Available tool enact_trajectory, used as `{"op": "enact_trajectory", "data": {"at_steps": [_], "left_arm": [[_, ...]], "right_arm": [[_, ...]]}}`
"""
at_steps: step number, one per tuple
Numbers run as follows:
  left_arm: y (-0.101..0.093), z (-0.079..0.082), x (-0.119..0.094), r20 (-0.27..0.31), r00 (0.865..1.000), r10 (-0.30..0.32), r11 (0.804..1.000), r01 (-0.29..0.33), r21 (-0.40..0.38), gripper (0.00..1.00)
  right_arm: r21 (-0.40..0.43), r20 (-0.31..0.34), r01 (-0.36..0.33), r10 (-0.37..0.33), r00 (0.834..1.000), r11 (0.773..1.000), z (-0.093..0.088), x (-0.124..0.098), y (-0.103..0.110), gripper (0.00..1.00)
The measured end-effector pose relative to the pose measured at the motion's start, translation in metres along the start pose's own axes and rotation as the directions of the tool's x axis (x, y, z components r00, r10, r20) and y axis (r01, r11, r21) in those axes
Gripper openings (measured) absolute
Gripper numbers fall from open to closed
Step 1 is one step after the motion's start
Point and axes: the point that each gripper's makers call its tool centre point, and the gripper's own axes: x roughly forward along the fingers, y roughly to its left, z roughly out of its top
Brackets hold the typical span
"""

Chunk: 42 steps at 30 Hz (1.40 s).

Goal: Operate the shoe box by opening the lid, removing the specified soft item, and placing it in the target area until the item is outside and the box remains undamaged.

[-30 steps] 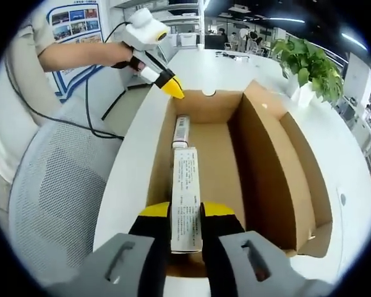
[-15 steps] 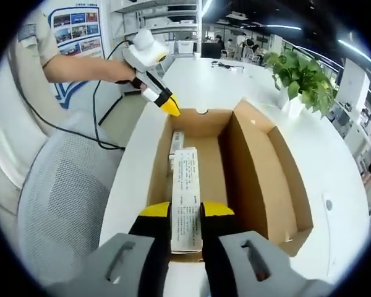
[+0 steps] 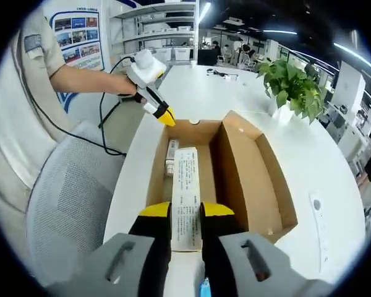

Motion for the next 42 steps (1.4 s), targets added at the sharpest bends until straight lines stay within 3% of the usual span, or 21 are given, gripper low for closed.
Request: {"op": "enact_trajectory", "data": {"at_steps": [26, 42], "left_arm": [[-0.001, 0.000, 0.000, -0.017, 1.000, 0.001, 1.000, -0.001, 0.006, 0.01], [-0.001, 0.000, 0.000, -0.014, 1.000, 0.000, 1.000, 0.000, -0.009, 0.01]], "right_arm": [[-0.007, -0.055, 0.068, -0.068, 0.996, 0.998, -0.043, -0.072, -0.029, 0.15], [-0.014, -0.103, 0.155, -0.156, 0.982, 0.988, -0.086, -0.118, -0.065, 0.15]]}}
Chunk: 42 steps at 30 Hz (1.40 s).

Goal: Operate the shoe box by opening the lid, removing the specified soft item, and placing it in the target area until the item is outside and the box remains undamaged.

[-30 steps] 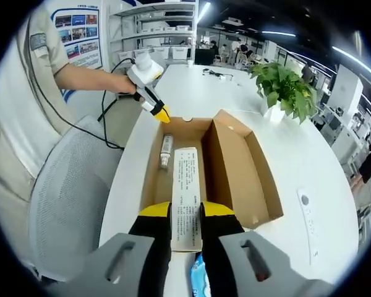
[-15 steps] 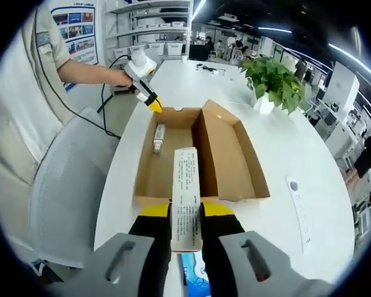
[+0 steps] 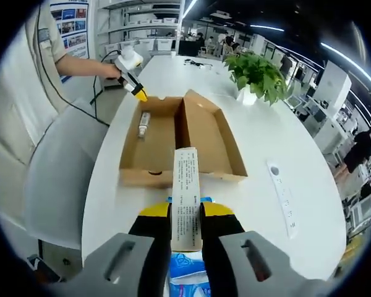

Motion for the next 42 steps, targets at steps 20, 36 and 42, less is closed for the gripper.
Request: {"op": "enact_trajectory", "data": {"at_steps": [20, 36, 42], "left_arm": [[0.003, 0.000, 0.000, -0.008, 1.000, 0.027, 0.999, -0.027, -0.022, 0.00], [0.004, -0.001, 0.001, -0.023, 0.998, 0.059, 0.997, -0.060, -0.045, 0.00], [0.004, -0.002, 0.000, -0.034, 0.997, 0.069, 0.996, -0.071, -0.056, 0.00]], "right_arm": [[0.014, -0.088, 0.076, -0.074, 0.993, 0.997, -0.054, -0.026, -0.041, 0.15], [0.016, -0.159, 0.080, -0.077, 0.984, 0.997, -0.096, -0.027, -0.063, 0.15], [0.011, -0.190, 0.072, -0.068, 0.979, 0.997, -0.113, -0.023, -0.069, 0.15]]}}
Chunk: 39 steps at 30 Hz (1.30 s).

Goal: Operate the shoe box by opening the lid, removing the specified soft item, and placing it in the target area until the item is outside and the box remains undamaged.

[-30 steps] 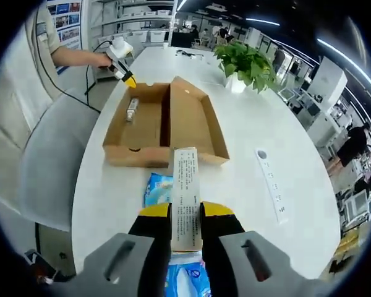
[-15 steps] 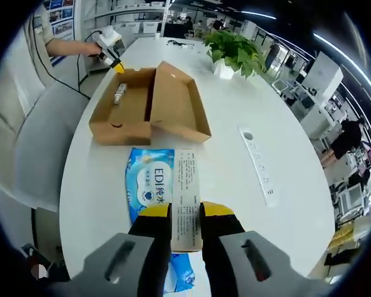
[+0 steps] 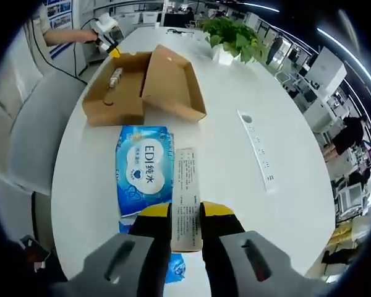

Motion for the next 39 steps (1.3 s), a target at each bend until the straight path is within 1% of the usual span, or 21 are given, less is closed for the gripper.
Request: {"op": "enact_trajectory", "data": {"at_steps": [11, 16, 20, 24, 29, 31, 34, 37, 39], "left_arm": [[0.000, 0.000, 0.000, -0.009, 1.000, 0.012, 1.000, -0.012, -0.006, 0.00], [-0.001, 0.000, 0.000, -0.016, 1.000, 0.013, 1.000, -0.013, 0.006, 0.00], [-0.001, 0.000, 0.000, -0.018, 1.000, 0.012, 1.000, -0.012, 0.008, 0.00], [-0.001, 0.000, 0.000, -0.019, 1.000, 0.012, 1.000, -0.011, 0.013, 0.00], [-0.002, 0.000, 0.001, -0.019, 1.000, 0.016, 1.000, -0.016, 0.018, 0.00], [-0.002, 0.000, 0.001, -0.021, 1.000, 0.017, 1.000, -0.017, 0.020, 0.00], [-0.002, 0.000, 0.001, -0.024, 1.000, 0.019, 0.999, -0.018, 0.026, 0.00], [-0.002, 0.000, 0.001, -0.023, 1.000, 0.020, 0.999, -0.019, 0.027, 0.00], [-0.002, 0.000, 0.001, -0.024, 1.000, 0.020, 0.999, -0.019, 0.028, 0.00]], "right_arm": [[-0.004, -0.067, -0.026, 0.026, 0.997, 1.000, -0.032, 0.017, -0.005, 0.15], [-0.004, -0.091, -0.042, 0.042, 0.995, 0.999, -0.045, 0.024, -0.006, 0.15], [-0.001, -0.104, -0.049, 0.049, 0.993, 0.999, -0.054, 0.027, -0.006, 0.15], [0.002, -0.126, -0.060, 0.059, 0.990, 0.998, -0.065, 0.030, -0.006, 0.15], [0.016, -0.132, -0.061, 0.063, 0.989, 0.998, -0.075, 0.030, -0.007, 0.15], [0.001, -0.154, -0.059, 0.058, 0.986, 0.998, -0.081, 0.030, -0.008, 0.15], [0.003, -0.168, -0.060, 0.060, 0.984, 0.998, -0.088, 0.031, -0.008, 0.15], [-0.041, -0.221, -0.062, 0.052, 0.974, 0.997, -0.100, 0.030, -0.009, 0.15], [-0.038, -0.229, -0.064, 0.053, 0.972, 0.997, -0.104, 0.030, -0.008, 0.15]]}}
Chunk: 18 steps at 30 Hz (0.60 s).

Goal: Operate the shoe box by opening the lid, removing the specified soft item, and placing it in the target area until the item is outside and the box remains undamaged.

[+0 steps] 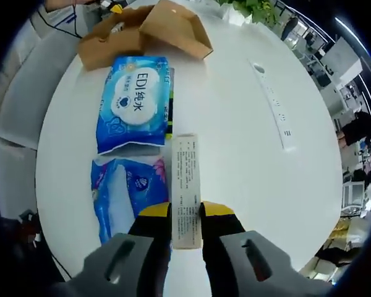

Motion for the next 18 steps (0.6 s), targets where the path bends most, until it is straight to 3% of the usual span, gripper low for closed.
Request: {"op": "enact_trajectory", "data": {"at_steps": [18], "left_arm": [[0.000, 0.000, 0.001, -0.009, 1.000, -0.008, 1.000, 0.008, 0.021, 0.00]], "right_arm": [[-0.059, -0.041, 0.040, -0.042, 0.998, 0.997, -0.008, 0.002, -0.010, 0.17]]}}
